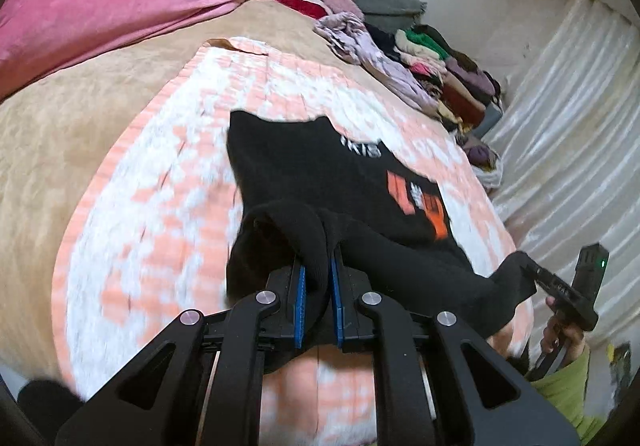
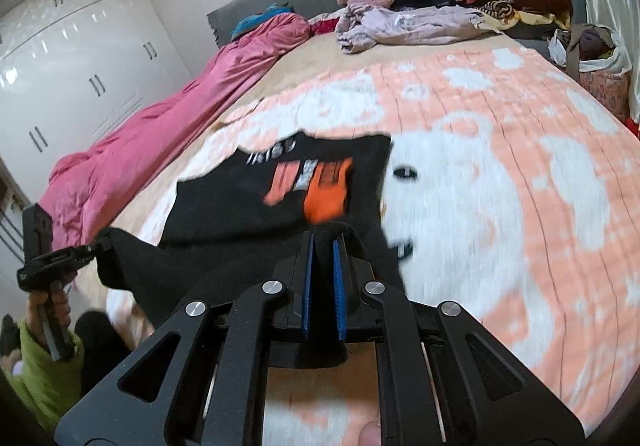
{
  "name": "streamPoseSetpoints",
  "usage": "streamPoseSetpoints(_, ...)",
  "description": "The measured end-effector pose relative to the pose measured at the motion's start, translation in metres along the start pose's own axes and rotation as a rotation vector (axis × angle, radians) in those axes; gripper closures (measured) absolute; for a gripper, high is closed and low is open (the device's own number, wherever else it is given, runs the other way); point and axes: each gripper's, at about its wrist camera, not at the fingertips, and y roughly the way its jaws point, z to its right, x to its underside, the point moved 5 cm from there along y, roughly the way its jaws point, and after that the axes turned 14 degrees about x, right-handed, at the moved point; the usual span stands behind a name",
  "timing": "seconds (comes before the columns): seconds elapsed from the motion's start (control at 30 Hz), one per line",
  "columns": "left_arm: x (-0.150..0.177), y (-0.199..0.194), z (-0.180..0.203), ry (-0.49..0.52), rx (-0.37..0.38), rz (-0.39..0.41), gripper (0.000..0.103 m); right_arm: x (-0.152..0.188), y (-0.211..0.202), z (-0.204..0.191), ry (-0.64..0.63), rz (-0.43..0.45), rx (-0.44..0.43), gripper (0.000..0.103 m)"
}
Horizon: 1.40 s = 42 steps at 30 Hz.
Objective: Fold small clothes
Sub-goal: 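Fold the held hem up over the collar with both grippers and release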
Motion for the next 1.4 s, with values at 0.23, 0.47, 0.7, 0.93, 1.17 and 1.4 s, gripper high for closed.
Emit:
streamPoseSetpoints(0.23,-0.045,0.03,-0.027,-0.077,-0.034,0.019,0.093,-0.043,0.047,0.006,0.024,-0.008,0.075,0.098)
streamPoseSetpoints(0.47,-0.07,0.058,-0.054,-0.138,-0.067,0.016,0.093,-0.059,0.102,0.006,0.021,-0.073,0.125,0.098)
streamPoseSetpoints(0.7,-0.073,0.082,-0.078,-0.162,-0.098,0.012,0.09,-0.053,0.144,0.022,0.074,-0.131,0.128,0.097)
streamPoseSetpoints(0.93,-0.068,0.066,-0.079,-0.162,-0.049,0.054,0.08,-0.048,0.128,0.042,0.146,-0.094,0.111,0.067)
streamPoseSetpoints(1.17,-0.065,0.032,-0.038,0.002,-0.089,0.104,0.057,-0.047,0.078,0.004,-0.022,-0.005,0.057,0.063)
streamPoseSetpoints(1.4,-0.025,0.076,0.032,0.214,-0.01,-0.059,0.057,-0.006,0.064,-0.067,-0.236,-0.061,-0.085,0.064)
